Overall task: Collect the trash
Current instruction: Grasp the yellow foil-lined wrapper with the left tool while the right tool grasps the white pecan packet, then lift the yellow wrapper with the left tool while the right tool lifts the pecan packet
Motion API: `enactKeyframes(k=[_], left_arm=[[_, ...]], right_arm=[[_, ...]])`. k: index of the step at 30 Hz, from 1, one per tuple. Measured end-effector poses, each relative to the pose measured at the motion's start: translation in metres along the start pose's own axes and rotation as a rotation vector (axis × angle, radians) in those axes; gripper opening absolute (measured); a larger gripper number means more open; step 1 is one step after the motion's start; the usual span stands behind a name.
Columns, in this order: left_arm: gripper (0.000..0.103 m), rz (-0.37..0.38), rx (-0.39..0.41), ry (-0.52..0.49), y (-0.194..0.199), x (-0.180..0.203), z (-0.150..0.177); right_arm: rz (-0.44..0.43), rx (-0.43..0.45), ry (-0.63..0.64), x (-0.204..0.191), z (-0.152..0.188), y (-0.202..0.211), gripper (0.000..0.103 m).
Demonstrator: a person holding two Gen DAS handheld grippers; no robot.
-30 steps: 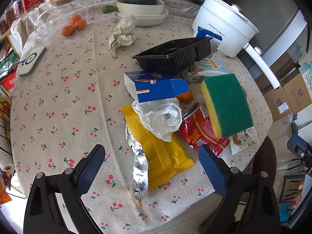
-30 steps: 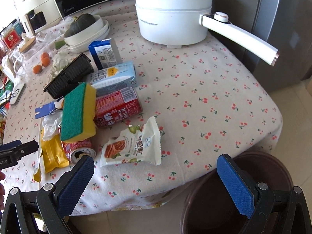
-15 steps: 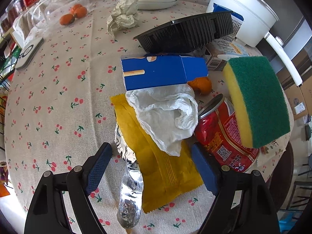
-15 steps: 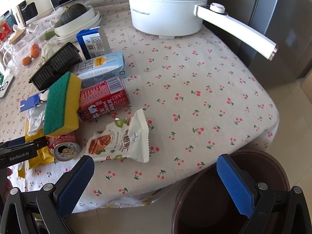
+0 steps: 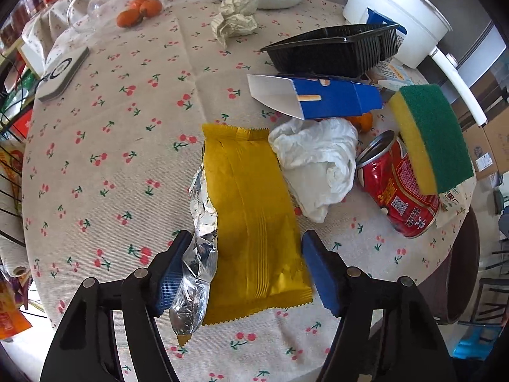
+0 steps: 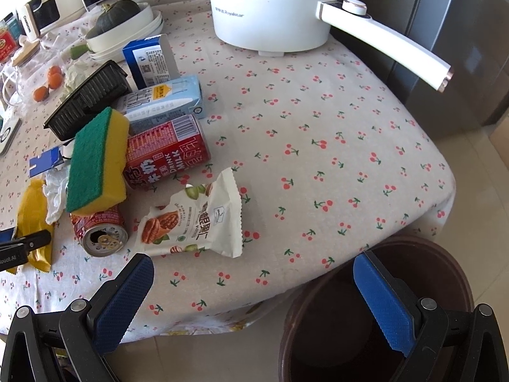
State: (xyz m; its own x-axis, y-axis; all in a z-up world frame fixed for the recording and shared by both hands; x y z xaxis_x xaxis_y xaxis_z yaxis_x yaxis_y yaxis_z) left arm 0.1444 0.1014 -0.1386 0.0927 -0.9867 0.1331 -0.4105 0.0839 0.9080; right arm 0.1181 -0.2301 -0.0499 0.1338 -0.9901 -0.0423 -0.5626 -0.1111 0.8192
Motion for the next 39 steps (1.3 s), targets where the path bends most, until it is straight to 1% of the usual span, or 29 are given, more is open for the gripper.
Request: enactKeyframes(k=[2,4,5,6,7,8,9,10,11,14,18,20,22,24,26,27,28,29,30,31,32,33,34,35,38,39], left_arm=[[0.07,0.012,0.003,0.007,0.0,-0.008,-0.001],[0.066,0.014,0.005,-0.006,0.002,-0.012,0.001],[0.063,0.015,0.005,-0.017,0.002,-0.011,0.001],[0.061,0.02,0.004,-0.025,0.004,-0.011,0.002],[0.053,0.032,0.003,-0.03,0.006,-0.011,0.003],[0.05,0.041,0.001,-0.036,0.008,-0.009,0.004],[0.049,0.045,0.006,-0.042,0.011,-0.006,0.005],[0.047,0.044,0.013,-0.052,0.013,0.002,0.005],[0.04,0.043,0.02,-0.063,0.015,0.007,0.004],[0.033,0.053,0.035,-0.076,0.022,0.015,0.003],[0.027,0.062,0.047,-0.074,0.031,0.016,0.008],[0.017,0.071,0.056,-0.073,0.035,0.014,0.006],[0.015,0.072,0.069,-0.076,0.039,0.014,0.006],[0.013,0.073,0.077,-0.079,0.04,0.016,0.006],[0.013,0.072,0.082,-0.079,0.042,0.015,0.005],[0.013,0.072,0.083,-0.077,0.043,0.014,0.005],[0.013,0.073,0.086,-0.075,0.044,0.012,0.005],[0.013,0.073,0.089,-0.073,0.045,0.011,0.005],[0.013,0.074,0.093,-0.071,0.047,0.009,0.005],[0.013,0.076,0.097,-0.068,0.048,0.008,0.006],[0.013,0.078,0.102,-0.065,0.05,0.007,0.006],[0.013,0.079,0.108,-0.061,0.052,0.006,0.006],[0.013,0.082,0.114,-0.058,0.054,0.005,0.007],[0.013,0.086,0.119,-0.055,0.057,0.004,0.007],[0.013,0.098,0.136,-0.051,0.064,0.004,0.007],[0.013,0.103,0.143,-0.05,0.067,0.004,0.007]], right_arm=[[0.002,-0.002,0.007,-0.002,0.0,-0.001,0.103],[0.004,-0.004,0.012,-0.004,0.0,-0.003,0.103],[0.003,-0.005,0.013,-0.005,0.0,-0.003,0.103],[0.002,-0.007,0.014,-0.006,0.0,-0.004,0.103],[0.001,-0.008,0.015,-0.007,0.0,-0.004,0.103],[0.0,-0.008,0.018,-0.008,0.0,-0.005,0.103],[-0.001,-0.009,0.02,-0.01,-0.001,-0.005,0.103],[-0.003,-0.009,0.022,-0.011,-0.001,-0.005,0.103],[-0.006,-0.009,0.023,-0.012,-0.002,-0.005,0.103],[-0.028,-0.016,0.031,-0.016,-0.005,-0.009,0.103],[-0.036,-0.062,0.018,-0.017,-0.006,-0.027,0.103],[-0.052,-0.088,-0.007,-0.016,-0.006,-0.039,0.103],[-0.057,-0.102,-0.022,-0.016,-0.007,-0.05,0.103],[-0.05,-0.107,-0.027,-0.016,-0.008,-0.059,0.1],[-0.055,-0.122,-0.038,-0.015,-0.007,-0.069,0.088],[-0.065,-0.137,-0.047,-0.015,-0.005,-0.074,0.084],[-0.076,-0.15,-0.054,-0.015,-0.004,-0.078,0.078],[-0.087,-0.164,-0.059,-0.016,-0.001,-0.082,0.067],[-0.098,-0.176,-0.062,-0.018,0.001,-0.086,0.059],[-0.086,-0.159,-0.055,-0.019,0.001,-0.085,0.055],[-0.081,-0.156,-0.046,-0.021,0.0,-0.084,0.046],[-0.087,-0.151,-0.044,-0.022,-0.001,-0.083,0.042],[-0.099,-0.146,-0.046,-0.023,-0.001,-0.082,0.031],[-0.106,-0.144,-0.046,-0.024,-0.001,-0.08,0.024],[-0.114,-0.124,-0.04,-0.025,-0.002,-0.073,0.017],[-0.117,-0.114,-0.039,-0.025,-0.003,-0.07,0.016]])
Point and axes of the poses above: each gripper's, at about its wrist camera, not at the fingertips, and y roughly against the way its jaws point, x to its right, z to its underside, the point moved 1 cm from there along -y, roughly the way its jaws point, and after that the axes turned 6 degrees about x, right-handed, at the moved point
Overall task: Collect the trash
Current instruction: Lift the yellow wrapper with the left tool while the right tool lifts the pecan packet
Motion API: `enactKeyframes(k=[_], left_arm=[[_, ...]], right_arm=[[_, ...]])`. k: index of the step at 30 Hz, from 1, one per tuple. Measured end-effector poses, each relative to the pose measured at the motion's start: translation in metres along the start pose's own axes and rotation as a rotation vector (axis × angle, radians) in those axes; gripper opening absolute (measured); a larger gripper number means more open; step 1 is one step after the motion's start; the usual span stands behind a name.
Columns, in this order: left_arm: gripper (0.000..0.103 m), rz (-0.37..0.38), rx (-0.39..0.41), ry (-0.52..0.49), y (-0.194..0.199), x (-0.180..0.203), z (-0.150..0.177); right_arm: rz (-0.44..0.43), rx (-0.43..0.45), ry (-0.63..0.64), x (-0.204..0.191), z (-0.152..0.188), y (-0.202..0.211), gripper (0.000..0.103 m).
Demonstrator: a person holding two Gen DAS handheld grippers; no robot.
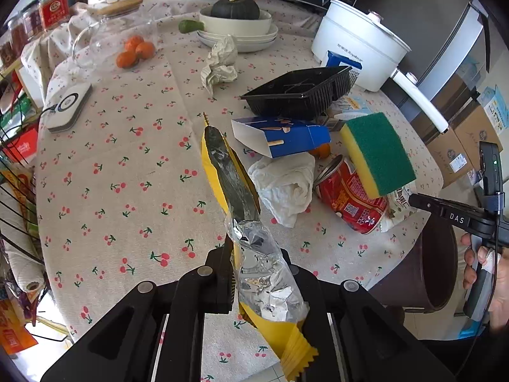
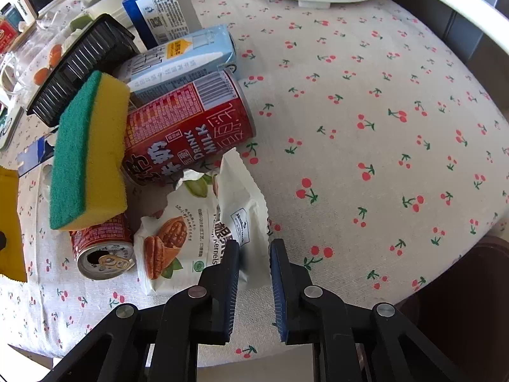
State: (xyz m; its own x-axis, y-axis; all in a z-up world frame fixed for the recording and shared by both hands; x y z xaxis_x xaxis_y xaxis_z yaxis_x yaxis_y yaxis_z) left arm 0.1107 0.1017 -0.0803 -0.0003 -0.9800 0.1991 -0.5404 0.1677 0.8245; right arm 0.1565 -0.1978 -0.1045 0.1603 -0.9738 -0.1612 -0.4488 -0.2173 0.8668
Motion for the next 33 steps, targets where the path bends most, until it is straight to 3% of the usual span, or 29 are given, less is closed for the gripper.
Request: enactKeyframes(k=[15,22,24,25,26,33], left_arm=[[0.013,0.09,0.072,-0.022,0.03,0.033,-0.002],[0.013,0.095,0.06,-0.05,0.025,0.048,0.001],[0.013,0.093,0.053,-0.053,0.022,0.05,0.001],[0.013,0.092,0.051,-0.056,0.02,0.05,0.001],[0.013,0.092,0.049,-0.058,0.019,0.051,0.001],[0.013,0.076,0.025,-0.07,0.011,0.051,0.005]], right_arm=[[-0.057,0.169,-0.043,0.02,-0.007,0.071,0.011],[-0.1,0.15,-0.055,0.03,0.004,0.074,0.015],[-0.123,0.117,-0.085,0.034,0.007,0.068,0.037],[-0.128,0.103,-0.103,0.036,0.009,0.064,0.061],[-0.128,0.096,-0.119,0.038,0.009,0.06,0.074],[-0.136,0.057,-0.163,0.039,0.002,0.019,0.075]])
Point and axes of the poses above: each gripper's, at about its wrist camera, not at the fingertips, and y roughly against the way its jaws point, x to its right, z to its underside, the point moved 1 cm from there along -y, roughly the way its jaws point, and after that the axes turned 6 degrees about x, right-handed, at the moved point
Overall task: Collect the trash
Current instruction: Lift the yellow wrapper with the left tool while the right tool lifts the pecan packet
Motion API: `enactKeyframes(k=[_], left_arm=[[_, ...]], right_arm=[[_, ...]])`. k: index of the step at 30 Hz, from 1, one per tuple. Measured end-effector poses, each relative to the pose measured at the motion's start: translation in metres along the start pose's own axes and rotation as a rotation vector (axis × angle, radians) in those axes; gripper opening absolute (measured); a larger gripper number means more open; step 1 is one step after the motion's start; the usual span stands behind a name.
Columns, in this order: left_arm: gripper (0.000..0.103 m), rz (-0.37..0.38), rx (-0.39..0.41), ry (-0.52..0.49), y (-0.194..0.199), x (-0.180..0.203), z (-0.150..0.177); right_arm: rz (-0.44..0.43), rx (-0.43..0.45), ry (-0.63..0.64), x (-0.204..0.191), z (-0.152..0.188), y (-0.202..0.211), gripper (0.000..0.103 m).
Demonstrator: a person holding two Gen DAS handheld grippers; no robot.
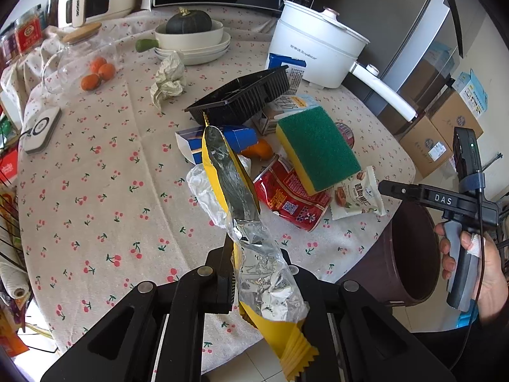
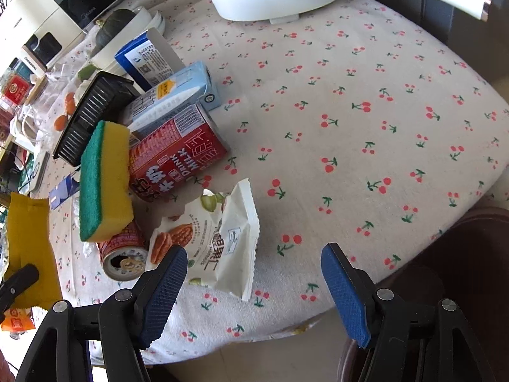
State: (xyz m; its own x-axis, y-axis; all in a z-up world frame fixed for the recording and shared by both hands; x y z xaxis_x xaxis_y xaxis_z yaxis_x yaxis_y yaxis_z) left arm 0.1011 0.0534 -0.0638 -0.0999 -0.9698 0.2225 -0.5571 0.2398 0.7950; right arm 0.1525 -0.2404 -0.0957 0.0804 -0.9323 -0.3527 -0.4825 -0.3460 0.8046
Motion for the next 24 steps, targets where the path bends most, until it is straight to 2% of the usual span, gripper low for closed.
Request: enactKeyframes(k=[3,5,6,7,10,11,17,24], left_arm=[[0.013,-0.01,-0.011,0.0,-0.004,-0.003,0.002],[0.013,-0.014,-0.015,0.006,-0.005,-0.006,0.004],[0.013,-0.014,-0.015,0.01,-0.004,-0.007,0.004],[0.013,-0.013,-0.013,0.015,-0.004,-0.008,0.004],[0.013,-0.001,0.001,0.022,0.0,-0.006,0.002],[0.013,0.005,0.006,0.02,0.002,-0.005,0.002],[0.013,0.042,0.042,0.006,0.013,0.01,-0.002],[0.013,0.122,0.077,-0.02,0.023,0.046,-0.007]], right_arm=[[-0.04,-0.001,-0.012,-0.002,-0.003,-0.016,0.064],[-0.058,-0.011,-0.017,-0.005,-0.003,-0.027,0.043],[-0.059,-0.016,-0.021,-0.006,-0.003,-0.031,0.037],[-0.057,-0.022,-0.025,-0.007,-0.002,-0.034,0.025],[-0.044,-0.018,-0.022,-0.012,-0.002,-0.032,0.017],[-0.045,-0.015,-0.019,-0.014,-0.002,-0.028,0.011],[-0.015,0.051,0.027,-0.01,-0.003,0.009,0.011],[0.005,0.133,0.003,0.025,-0.001,0.06,0.011]])
Point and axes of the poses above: each gripper's, at about its wrist camera, not at the fingertips, and y roughly against the way its jaws point, x to its right, z to its underside, the point moved 1 cm from there along -y, roughly the way its jaws point, and after that the axes turned 6 degrees about x, right-handed, at the moved point
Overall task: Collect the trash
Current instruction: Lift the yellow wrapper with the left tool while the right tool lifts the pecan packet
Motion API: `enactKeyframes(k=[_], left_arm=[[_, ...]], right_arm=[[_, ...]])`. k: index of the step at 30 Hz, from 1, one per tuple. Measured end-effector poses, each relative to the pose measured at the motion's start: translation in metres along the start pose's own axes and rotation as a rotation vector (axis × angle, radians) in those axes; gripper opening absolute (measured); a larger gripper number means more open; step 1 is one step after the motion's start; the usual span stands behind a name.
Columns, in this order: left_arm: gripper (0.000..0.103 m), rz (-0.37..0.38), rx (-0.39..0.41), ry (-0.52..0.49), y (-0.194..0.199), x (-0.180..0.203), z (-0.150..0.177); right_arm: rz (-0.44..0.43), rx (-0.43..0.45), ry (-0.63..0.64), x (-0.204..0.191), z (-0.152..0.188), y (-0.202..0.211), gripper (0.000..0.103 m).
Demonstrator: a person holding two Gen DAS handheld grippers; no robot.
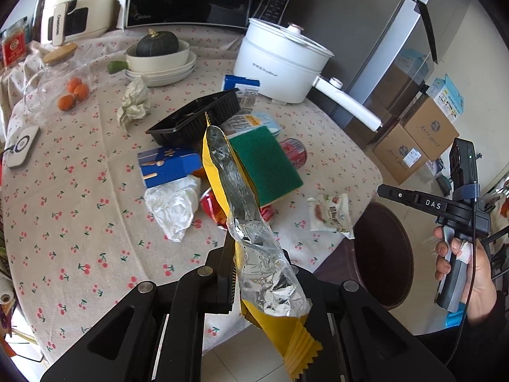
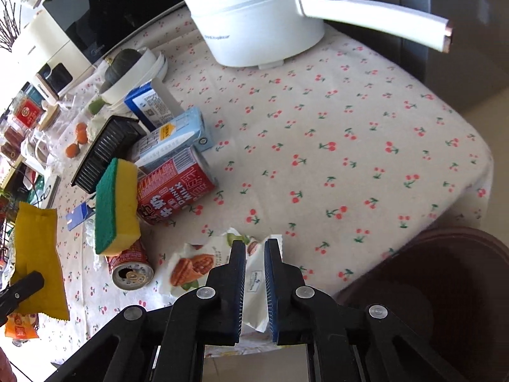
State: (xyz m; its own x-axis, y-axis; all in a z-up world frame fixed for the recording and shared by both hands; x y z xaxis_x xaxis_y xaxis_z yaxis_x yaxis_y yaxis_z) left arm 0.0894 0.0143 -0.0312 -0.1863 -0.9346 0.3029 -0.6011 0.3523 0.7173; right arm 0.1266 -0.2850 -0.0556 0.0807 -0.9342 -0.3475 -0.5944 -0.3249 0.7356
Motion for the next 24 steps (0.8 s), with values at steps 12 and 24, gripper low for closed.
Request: enactKeyframes(k=[12,24], left_arm=[[0.013,0.045,-0.006,-0.043,-0.014,0.041,-0.001],[0.013,0.0,-0.034,-0.011,-0.015,0.009,0.003]], right_arm=[[-0.037,-0.086,0.006,0.005,0.013,-0.014,0.072],[-0.05,-0.127,-0.015,-0.003,0.015,-0.078,0.021]])
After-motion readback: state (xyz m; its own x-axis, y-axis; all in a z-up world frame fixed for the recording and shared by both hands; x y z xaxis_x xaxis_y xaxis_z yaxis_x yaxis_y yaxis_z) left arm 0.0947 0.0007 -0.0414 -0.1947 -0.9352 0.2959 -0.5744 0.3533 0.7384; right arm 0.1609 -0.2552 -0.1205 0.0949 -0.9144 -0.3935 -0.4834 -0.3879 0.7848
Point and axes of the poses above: each gripper's, at about its wrist camera, not at the fingertips, and y roughly against the way its jaws point, x to its right, z to its underside, the point moved 1 cm from there along -y, roughly the way its jaws point, and after that the axes turned 6 degrees about x, right-handed, at the moved point
